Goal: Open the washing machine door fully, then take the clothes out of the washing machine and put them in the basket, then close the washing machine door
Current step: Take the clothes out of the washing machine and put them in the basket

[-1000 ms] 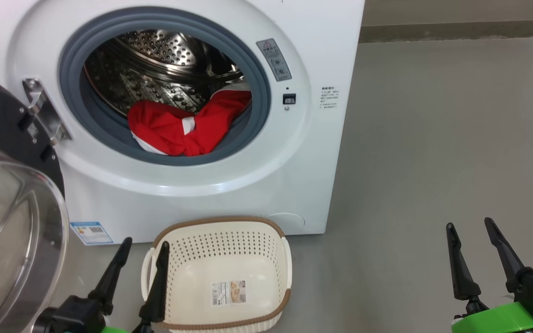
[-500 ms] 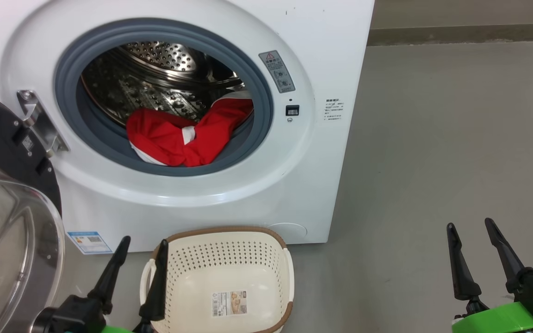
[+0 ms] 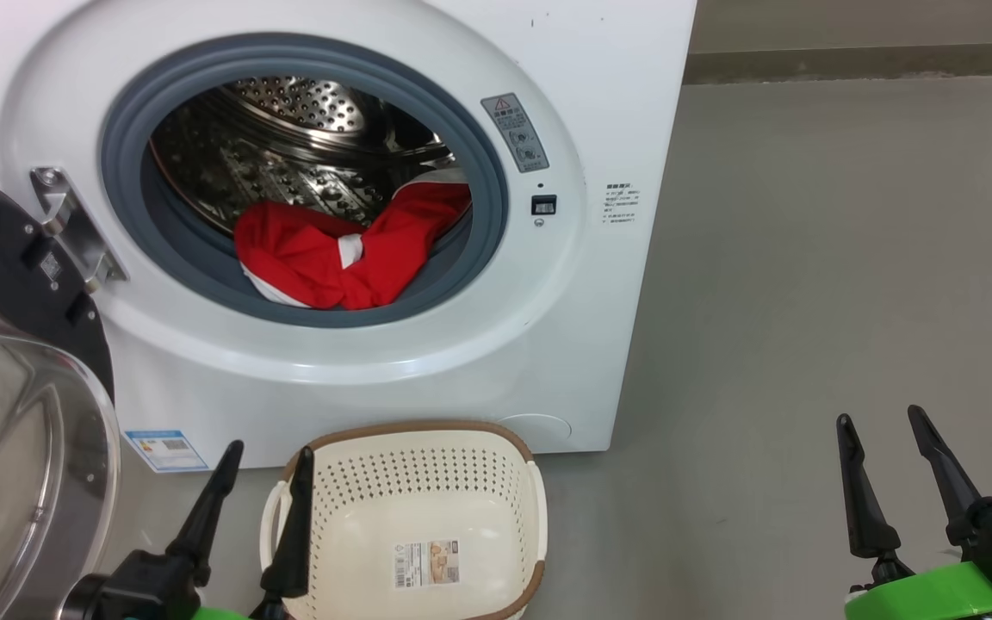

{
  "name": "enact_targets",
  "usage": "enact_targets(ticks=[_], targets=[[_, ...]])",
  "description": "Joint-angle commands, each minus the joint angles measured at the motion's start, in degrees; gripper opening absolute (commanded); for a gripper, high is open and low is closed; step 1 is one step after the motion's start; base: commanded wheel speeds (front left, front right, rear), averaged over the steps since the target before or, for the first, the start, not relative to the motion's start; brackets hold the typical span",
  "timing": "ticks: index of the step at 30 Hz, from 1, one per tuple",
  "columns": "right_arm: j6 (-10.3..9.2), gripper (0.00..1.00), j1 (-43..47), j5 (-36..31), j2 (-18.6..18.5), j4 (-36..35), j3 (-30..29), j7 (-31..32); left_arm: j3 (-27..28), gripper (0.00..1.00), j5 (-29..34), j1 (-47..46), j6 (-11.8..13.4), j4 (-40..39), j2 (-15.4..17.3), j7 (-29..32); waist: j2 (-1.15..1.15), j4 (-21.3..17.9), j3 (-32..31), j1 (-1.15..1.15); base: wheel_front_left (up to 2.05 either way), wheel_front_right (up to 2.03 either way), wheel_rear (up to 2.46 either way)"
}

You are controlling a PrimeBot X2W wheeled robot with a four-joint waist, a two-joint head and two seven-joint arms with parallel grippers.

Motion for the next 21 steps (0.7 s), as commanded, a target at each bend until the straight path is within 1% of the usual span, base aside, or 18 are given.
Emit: enact_targets(ticks=[1, 6, 7, 10, 21], targets=[[0.35, 1.00, -1.1, 0.0, -0.8, -1.5, 1.1, -0.4, 1.7, 1.00, 0.3, -0.9, 0.7, -1.5, 1.1, 0.0, 0.00, 0.0, 0.2, 0.00, 0.00, 0.00, 0.00], [0.35, 1.00, -1.2, -0.1, -0.8, -1.9, 1.1, -0.4, 1.7, 1.00, 0.6, -1.5, 1.4, -1.8, 1.2, 0.0, 0.00, 0.1, 1.4, 0.00, 0.00, 0.00, 0.00], [0.35, 1.00, -1.4, -0.2, -0.8, -2.1, 1.0, -0.4, 1.8, 1.00, 1.0, -2.0, 2.0, -2.0, 1.3, 0.0, 0.00, 0.3, 2.2, 0.00, 0.00, 0.00, 0.00], [0.35, 1.00, -1.9, -0.3, -0.8, -2.3, 1.2, -0.4, 2.0, 1.00, 1.4, -3.1, 2.7, -2.3, 1.3, -0.2, 0.00, 0.3, 3.6, 0.00, 0.00, 0.00, 0.00], [0.35, 1.00, -4.2, -0.4, -0.8, -2.8, 1.4, -0.4, 1.7, 1.00, 1.4, -7.7, 3.2, -1.1, 1.0, -0.6, 0.00, 0.3, 8.3, 0.00, 0.00, 0.00, 0.00]])
